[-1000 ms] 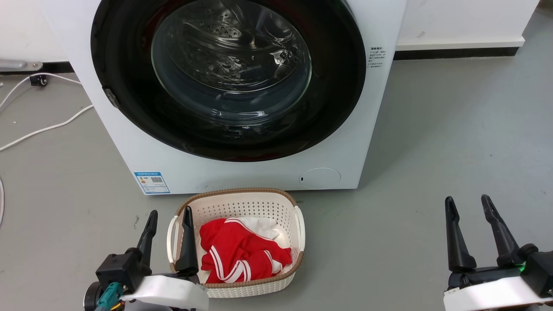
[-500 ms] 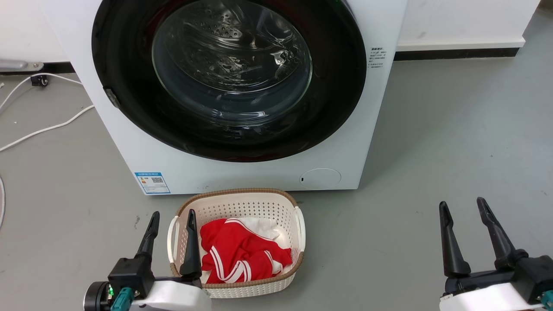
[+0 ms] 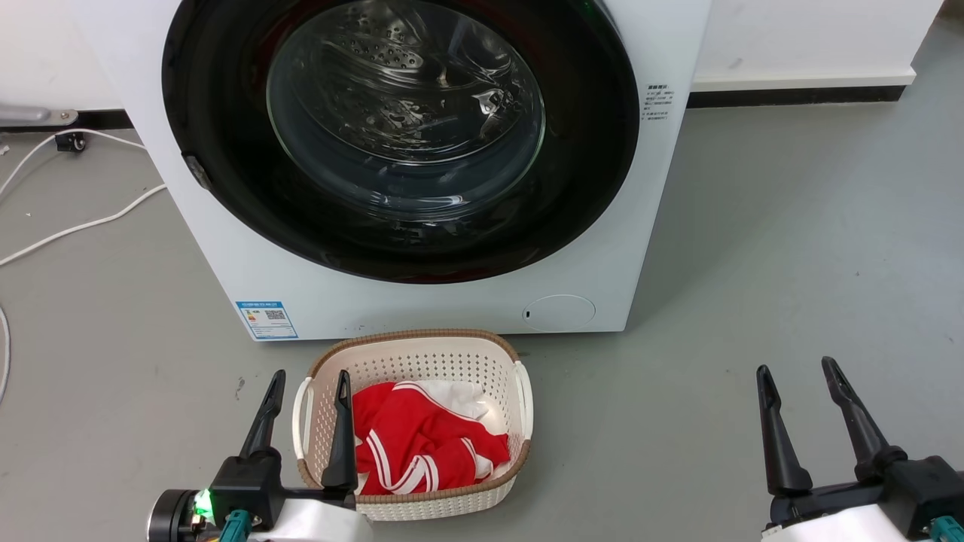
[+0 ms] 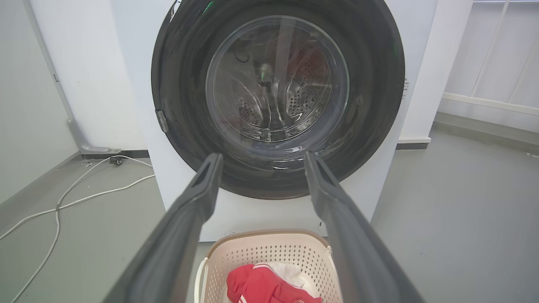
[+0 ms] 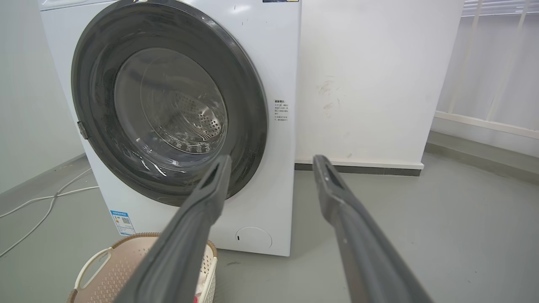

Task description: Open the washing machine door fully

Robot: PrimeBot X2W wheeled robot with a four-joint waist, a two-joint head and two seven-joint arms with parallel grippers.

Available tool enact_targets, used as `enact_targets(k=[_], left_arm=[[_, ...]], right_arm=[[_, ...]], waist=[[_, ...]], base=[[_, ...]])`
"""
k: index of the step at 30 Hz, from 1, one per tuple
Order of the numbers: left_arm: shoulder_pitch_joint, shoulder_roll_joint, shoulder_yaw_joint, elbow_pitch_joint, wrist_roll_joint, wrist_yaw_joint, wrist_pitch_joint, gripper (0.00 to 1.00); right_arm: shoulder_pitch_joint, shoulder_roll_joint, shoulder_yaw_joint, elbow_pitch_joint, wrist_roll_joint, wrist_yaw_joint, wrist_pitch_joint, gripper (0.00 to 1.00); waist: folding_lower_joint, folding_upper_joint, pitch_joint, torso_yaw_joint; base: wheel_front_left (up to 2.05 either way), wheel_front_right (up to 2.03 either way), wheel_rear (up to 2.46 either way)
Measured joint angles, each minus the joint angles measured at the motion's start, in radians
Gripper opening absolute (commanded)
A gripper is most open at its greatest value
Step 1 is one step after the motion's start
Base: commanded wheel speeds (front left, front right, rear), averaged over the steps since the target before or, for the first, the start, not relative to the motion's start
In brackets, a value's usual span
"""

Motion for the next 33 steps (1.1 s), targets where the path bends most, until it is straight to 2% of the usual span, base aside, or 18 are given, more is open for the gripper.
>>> enact_targets(k=[20,21,22,24,26,29,33], left_arm=[[0.005,0.000,0.003,0.011,0.001,0.006,-0.003,1.00],[0.005,0.000,0.003,0.012,0.001,0.006,-0.003,1.00],[0.005,0.000,0.003,0.012,0.000,0.006,-0.003,1.00],[0.005,0.000,0.003,0.013,0.000,0.006,-0.003,1.00],[0.005,0.000,0.003,0.014,0.000,0.006,-0.003,1.00],[0.006,0.000,0.004,0.015,0.000,0.006,-0.003,1.00],[0.007,0.000,0.006,0.016,-0.001,0.004,-0.003,1.00]], right_arm=[[0.002,0.000,0.015,0.026,0.047,0.000,-0.001,1.00],[0.002,0.000,0.016,0.025,0.052,0.000,-0.001,0.27],[0.002,0.000,0.015,0.021,0.067,0.000,-0.001,0.00],[0.002,0.000,0.010,0.021,0.111,0.000,-0.001,0.00],[0.002,-0.001,-0.003,0.027,0.240,0.000,-0.002,0.00],[0.000,-0.002,0.009,0.031,0.464,0.000,-0.001,0.00],[-0.009,-0.001,0.021,0.026,0.854,0.000,-0.002,0.00]], waist=[[0.0000,0.0000,-0.005,0.001],[0.0000,0.0000,-0.005,0.001],[0.0000,0.0000,-0.005,0.001],[0.0000,0.0000,-0.004,0.000],[0.0000,0.0000,-0.004,-0.001],[0.0000,0.0000,-0.004,-0.004],[0.0000,0.0000,-0.005,-0.005]], base=[[0.00,0.00,0.00],[0.00,0.00,0.00],[0.00,0.00,0.00],[0.00,0.00,0.00],[0.00,0.00,0.00],[0.00,0.00,0.00],[0.00,0.00,0.00]])
